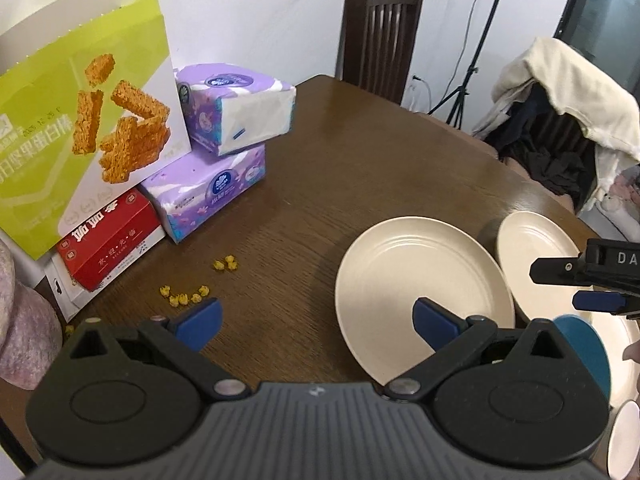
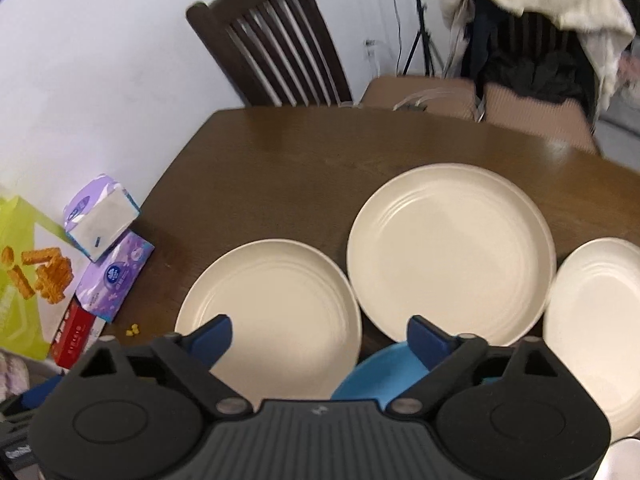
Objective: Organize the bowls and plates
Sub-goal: 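Lower the right tool onto a cream plate rim and close it while the left tool approaches another plate, then close the left tool on the rim of a second cream plate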
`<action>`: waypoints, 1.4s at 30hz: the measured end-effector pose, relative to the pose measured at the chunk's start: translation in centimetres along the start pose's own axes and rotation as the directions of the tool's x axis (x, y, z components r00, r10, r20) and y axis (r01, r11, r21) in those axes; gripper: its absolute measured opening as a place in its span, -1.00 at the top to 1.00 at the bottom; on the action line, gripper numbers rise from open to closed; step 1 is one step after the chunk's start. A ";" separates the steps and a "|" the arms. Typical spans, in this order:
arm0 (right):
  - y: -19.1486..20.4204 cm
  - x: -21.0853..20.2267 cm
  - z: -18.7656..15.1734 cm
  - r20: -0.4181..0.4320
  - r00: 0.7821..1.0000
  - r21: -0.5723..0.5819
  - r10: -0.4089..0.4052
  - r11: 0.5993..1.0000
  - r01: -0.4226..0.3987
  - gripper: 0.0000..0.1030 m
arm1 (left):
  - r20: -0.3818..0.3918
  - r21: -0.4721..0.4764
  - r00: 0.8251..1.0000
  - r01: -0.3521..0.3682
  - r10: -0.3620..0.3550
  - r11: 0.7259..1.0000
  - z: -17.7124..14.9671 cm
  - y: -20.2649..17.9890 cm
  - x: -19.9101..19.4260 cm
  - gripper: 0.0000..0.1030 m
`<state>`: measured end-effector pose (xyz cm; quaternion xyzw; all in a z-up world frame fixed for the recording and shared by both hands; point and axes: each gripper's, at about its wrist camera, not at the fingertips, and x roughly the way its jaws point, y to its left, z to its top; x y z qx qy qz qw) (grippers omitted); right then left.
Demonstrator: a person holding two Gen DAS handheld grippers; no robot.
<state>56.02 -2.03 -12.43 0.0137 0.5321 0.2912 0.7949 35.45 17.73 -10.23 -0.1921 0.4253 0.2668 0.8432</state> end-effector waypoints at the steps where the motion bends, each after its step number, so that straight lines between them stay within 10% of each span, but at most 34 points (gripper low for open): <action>1: 0.0 0.3 0.2 -0.004 1.000 0.004 0.003 1.000 -0.003 -0.77 | -0.002 -0.003 1.000 -0.001 0.001 1.000 0.1 0.0 0.3 -1.00; 20: -0.4 4.7 0.9 -0.111 0.994 0.010 0.006 1.000 -0.005 0.14 | -0.075 -0.063 0.997 -0.006 0.002 0.998 1.1 0.8 4.3 -0.99; 42: 0.1 8.2 1.7 -0.196 0.976 -0.034 -0.098 0.995 0.093 0.45 | -0.180 -0.096 0.984 0.000 -0.018 0.995 1.1 0.7 9.2 -0.43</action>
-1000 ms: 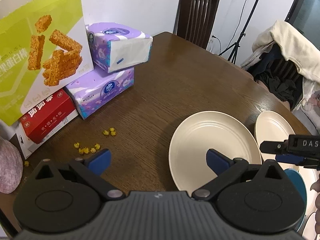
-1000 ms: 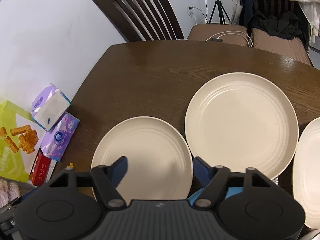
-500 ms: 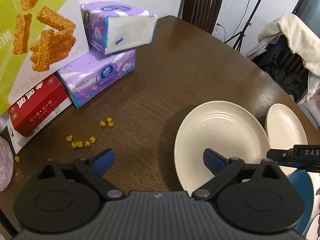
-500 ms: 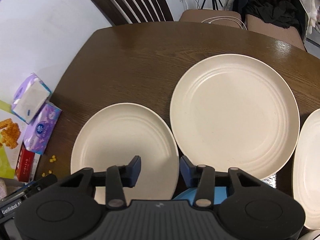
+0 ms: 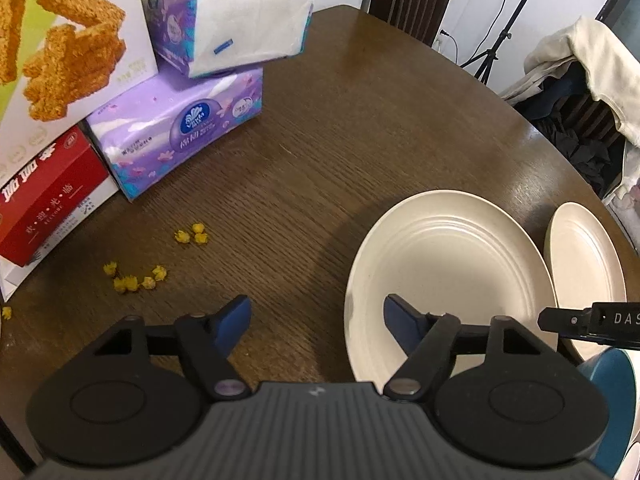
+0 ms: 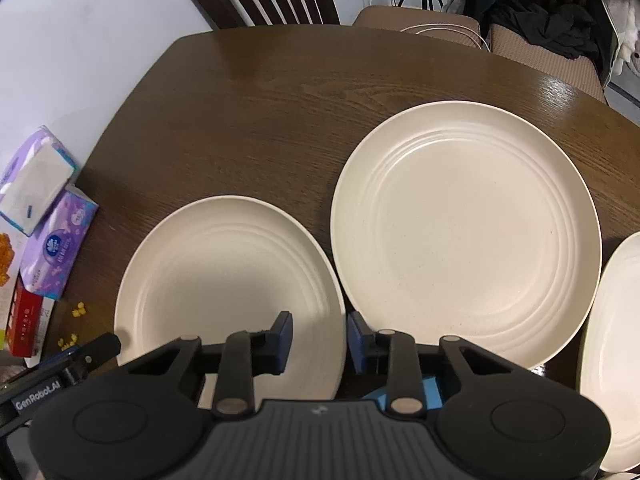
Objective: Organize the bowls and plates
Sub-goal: 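Close the left tool on the rim of a second cream plate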
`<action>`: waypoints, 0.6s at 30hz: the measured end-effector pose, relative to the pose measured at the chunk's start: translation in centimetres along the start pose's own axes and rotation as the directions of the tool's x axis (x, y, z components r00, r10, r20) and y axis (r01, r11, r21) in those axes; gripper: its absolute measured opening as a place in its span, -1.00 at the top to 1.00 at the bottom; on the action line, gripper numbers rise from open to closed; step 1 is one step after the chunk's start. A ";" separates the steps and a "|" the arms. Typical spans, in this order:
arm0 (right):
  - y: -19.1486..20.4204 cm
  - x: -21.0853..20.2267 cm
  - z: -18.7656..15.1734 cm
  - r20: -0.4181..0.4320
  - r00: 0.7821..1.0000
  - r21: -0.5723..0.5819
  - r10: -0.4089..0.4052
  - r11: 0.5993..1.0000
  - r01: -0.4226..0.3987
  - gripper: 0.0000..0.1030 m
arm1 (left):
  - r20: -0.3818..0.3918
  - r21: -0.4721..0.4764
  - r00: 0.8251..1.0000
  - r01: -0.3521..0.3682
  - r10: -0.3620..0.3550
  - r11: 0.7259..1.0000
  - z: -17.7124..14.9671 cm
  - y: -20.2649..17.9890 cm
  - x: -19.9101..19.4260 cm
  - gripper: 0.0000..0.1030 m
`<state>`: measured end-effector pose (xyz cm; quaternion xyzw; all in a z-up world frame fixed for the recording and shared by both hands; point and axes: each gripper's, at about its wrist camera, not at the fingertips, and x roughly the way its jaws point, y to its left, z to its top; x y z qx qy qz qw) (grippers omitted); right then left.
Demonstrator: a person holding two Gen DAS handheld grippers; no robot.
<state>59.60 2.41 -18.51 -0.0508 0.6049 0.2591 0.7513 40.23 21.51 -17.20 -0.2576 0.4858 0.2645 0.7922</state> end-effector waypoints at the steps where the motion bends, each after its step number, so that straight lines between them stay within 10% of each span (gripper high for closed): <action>1: 0.1 0.0 0.1 -0.003 1.000 -0.003 -0.006 1.000 0.006 0.47 | -0.003 -0.001 1.000 0.001 -0.001 1.000 0.0 0.0 0.1 -0.41; 18: 0.3 1.8 0.9 -0.041 0.998 0.006 -0.037 0.999 0.038 0.67 | -0.059 -0.060 0.995 0.076 -0.079 0.995 0.5 0.1 2.2 0.60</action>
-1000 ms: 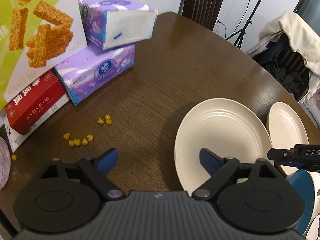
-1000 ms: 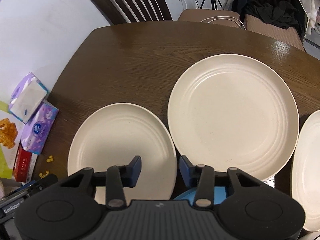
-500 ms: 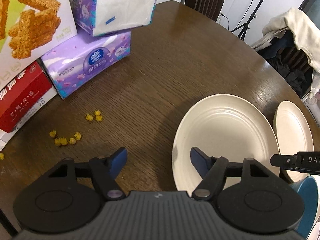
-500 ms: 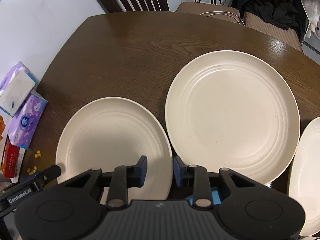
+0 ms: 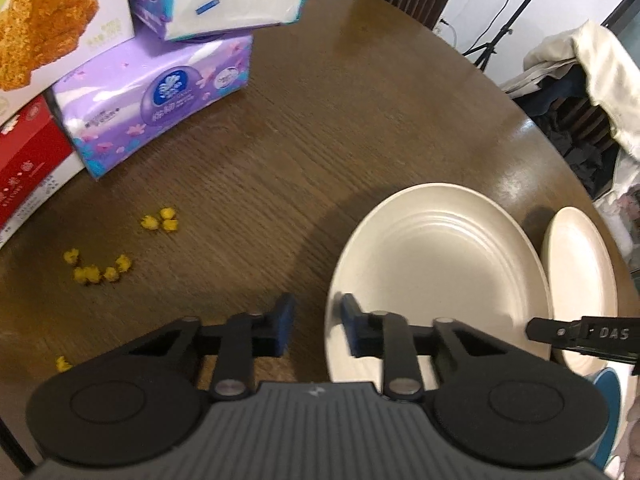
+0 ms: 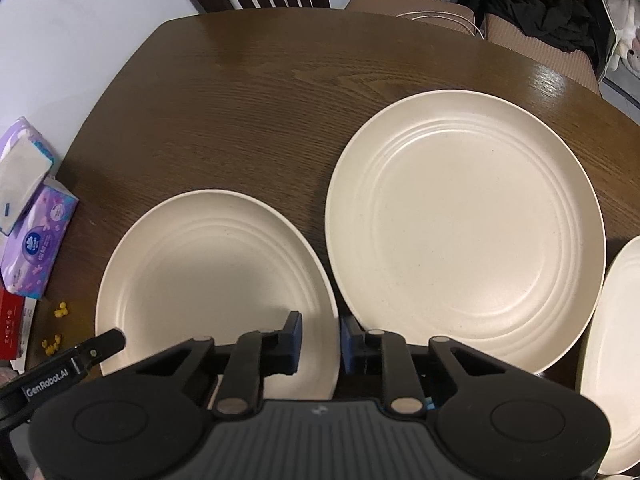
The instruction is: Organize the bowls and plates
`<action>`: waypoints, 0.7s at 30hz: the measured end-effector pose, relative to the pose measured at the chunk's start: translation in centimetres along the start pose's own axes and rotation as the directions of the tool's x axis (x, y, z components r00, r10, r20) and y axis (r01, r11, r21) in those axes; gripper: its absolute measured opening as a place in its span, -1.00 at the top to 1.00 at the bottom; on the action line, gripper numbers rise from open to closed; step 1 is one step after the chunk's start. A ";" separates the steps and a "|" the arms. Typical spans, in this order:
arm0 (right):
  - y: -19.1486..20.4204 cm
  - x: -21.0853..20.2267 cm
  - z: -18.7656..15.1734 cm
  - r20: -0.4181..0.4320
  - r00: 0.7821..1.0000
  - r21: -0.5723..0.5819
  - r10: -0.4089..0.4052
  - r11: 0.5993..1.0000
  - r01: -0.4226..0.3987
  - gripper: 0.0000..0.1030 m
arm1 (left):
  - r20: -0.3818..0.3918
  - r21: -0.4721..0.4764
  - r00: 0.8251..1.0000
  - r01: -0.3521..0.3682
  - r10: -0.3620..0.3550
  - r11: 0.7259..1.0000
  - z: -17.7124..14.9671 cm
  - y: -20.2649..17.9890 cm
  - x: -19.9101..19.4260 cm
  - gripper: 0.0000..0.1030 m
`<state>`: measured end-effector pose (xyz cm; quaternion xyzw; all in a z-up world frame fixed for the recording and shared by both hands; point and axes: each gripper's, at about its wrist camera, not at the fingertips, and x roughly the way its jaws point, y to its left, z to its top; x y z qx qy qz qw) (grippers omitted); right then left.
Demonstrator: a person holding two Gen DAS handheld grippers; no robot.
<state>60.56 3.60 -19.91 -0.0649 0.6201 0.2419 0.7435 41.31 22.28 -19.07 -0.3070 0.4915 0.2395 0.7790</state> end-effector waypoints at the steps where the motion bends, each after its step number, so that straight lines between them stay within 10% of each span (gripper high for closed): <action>1: -0.1 0.1 0.0 0.000 1.000 0.003 0.002 1.000 -0.002 0.69 | -0.002 -0.002 1.000 0.008 -0.008 1.000 0.1 0.0 0.0 0.67; 21: 0.1 -0.5 -1.4 0.035 0.999 -0.037 0.012 0.999 -0.011 0.92 | 0.033 0.057 0.999 -0.019 0.017 0.998 0.2 -1.0 -0.8 0.83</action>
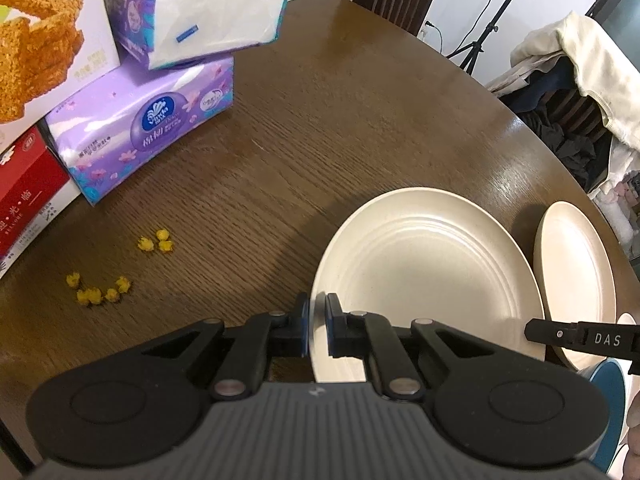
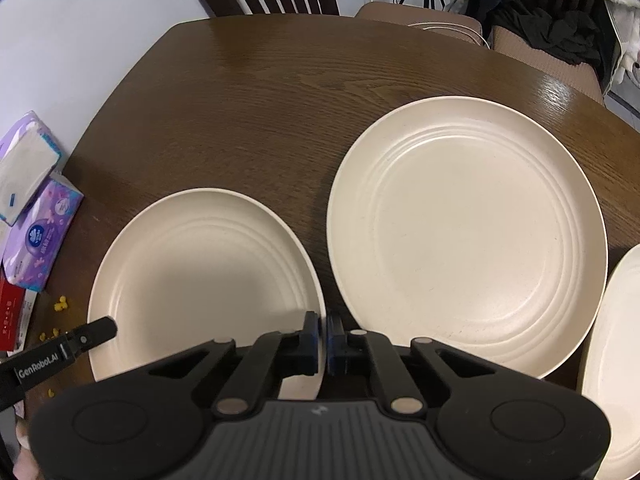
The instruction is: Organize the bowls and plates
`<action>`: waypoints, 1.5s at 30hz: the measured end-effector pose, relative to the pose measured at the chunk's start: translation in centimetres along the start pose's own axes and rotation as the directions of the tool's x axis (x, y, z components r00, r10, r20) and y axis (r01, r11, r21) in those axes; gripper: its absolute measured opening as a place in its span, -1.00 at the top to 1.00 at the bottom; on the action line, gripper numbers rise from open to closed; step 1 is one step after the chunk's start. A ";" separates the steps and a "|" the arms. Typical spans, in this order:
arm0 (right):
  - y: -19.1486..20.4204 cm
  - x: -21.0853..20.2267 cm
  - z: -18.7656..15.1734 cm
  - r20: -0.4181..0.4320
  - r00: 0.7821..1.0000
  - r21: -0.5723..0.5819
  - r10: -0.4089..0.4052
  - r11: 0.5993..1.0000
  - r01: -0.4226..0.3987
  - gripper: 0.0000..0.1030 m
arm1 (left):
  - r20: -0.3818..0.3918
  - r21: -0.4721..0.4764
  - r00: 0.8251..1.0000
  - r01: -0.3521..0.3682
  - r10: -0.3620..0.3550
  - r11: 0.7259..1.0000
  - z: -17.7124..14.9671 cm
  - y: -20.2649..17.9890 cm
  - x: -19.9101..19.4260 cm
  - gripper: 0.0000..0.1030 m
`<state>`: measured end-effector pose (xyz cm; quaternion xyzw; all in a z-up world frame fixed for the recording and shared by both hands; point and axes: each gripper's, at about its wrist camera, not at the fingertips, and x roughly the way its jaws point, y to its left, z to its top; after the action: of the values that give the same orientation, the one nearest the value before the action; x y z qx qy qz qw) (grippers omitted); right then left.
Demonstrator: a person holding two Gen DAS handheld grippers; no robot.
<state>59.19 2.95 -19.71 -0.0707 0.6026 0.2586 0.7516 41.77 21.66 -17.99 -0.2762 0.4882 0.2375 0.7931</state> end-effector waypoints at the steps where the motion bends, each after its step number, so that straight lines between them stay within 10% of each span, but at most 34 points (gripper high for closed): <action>1: 0.0 -0.1 -0.1 0.002 1.000 0.000 0.001 1.000 -0.001 0.92 | 0.002 0.001 1.000 -0.002 0.002 1.000 0.0 0.0 -0.1 0.83; 45: 2.0 -11.3 -7.1 0.188 0.981 -0.066 0.043 0.997 -0.031 0.92 | 0.162 0.124 0.986 0.013 -0.033 0.992 -4.7 0.0 -13.6 0.83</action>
<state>50.48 -1.76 -10.51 -0.0581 0.5211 0.2966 0.7982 33.16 17.03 -7.46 -0.2120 0.4317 0.2200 0.8487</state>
